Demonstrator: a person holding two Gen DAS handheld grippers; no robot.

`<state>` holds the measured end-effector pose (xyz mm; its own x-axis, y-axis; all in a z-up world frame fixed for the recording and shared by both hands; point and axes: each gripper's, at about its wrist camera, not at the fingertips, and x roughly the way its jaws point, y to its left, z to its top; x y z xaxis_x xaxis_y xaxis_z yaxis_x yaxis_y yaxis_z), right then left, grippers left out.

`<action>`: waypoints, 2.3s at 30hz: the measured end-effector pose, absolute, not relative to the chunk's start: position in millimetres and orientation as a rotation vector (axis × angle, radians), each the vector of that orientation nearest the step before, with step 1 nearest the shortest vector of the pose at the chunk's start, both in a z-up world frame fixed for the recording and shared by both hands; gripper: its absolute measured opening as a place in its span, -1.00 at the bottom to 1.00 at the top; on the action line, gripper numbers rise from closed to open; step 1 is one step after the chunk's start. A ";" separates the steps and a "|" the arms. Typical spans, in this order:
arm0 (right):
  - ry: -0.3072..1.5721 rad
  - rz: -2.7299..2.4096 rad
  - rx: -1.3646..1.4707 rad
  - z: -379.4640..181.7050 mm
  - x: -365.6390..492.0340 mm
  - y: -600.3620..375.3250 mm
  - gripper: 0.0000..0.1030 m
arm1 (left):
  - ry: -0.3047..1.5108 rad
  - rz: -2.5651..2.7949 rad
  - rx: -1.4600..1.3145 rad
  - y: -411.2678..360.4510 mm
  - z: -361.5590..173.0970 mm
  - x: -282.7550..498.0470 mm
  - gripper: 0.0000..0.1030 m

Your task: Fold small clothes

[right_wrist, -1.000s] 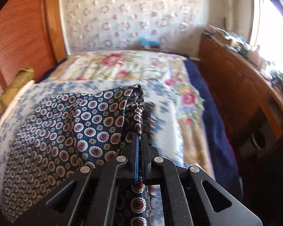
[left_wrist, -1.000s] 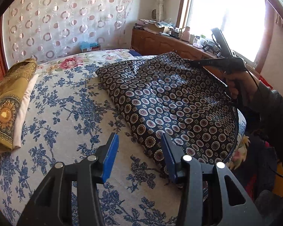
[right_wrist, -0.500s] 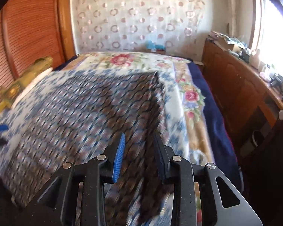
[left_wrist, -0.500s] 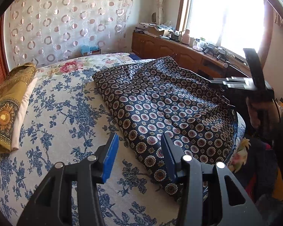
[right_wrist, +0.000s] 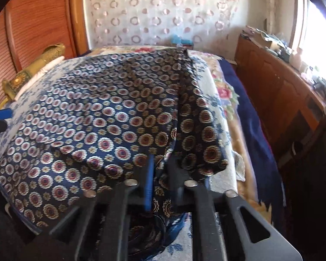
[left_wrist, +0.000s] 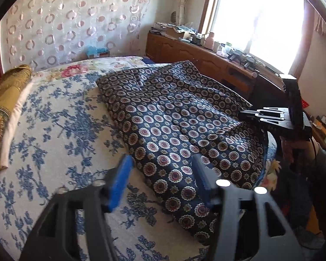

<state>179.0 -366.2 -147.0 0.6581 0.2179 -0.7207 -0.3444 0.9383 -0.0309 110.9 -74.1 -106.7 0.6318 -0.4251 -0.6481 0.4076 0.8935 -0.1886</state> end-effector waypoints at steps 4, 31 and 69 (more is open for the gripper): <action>0.697 0.328 -0.164 -129.2 162.9 -371.8 -1.00 | 0.746 -0.475 -0.013 -78.3 -106.4 108.2 0.16; 0.725 0.180 -0.113 -128.3 126.9 -405.5 -0.53 | 0.814 -0.476 0.017 -86.6 -125.8 99.1 0.16; 0.773 0.261 -0.101 -156.5 109.0 -372.1 -0.59 | 0.833 -0.573 0.059 -102.0 -136.9 72.8 -0.90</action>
<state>109.0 -372.1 -156.5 0.6855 0.1960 -0.7012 -0.2697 0.9629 0.0056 72.8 -102.0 -136.9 0.5309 -0.4573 -0.7134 0.5022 0.8479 -0.1699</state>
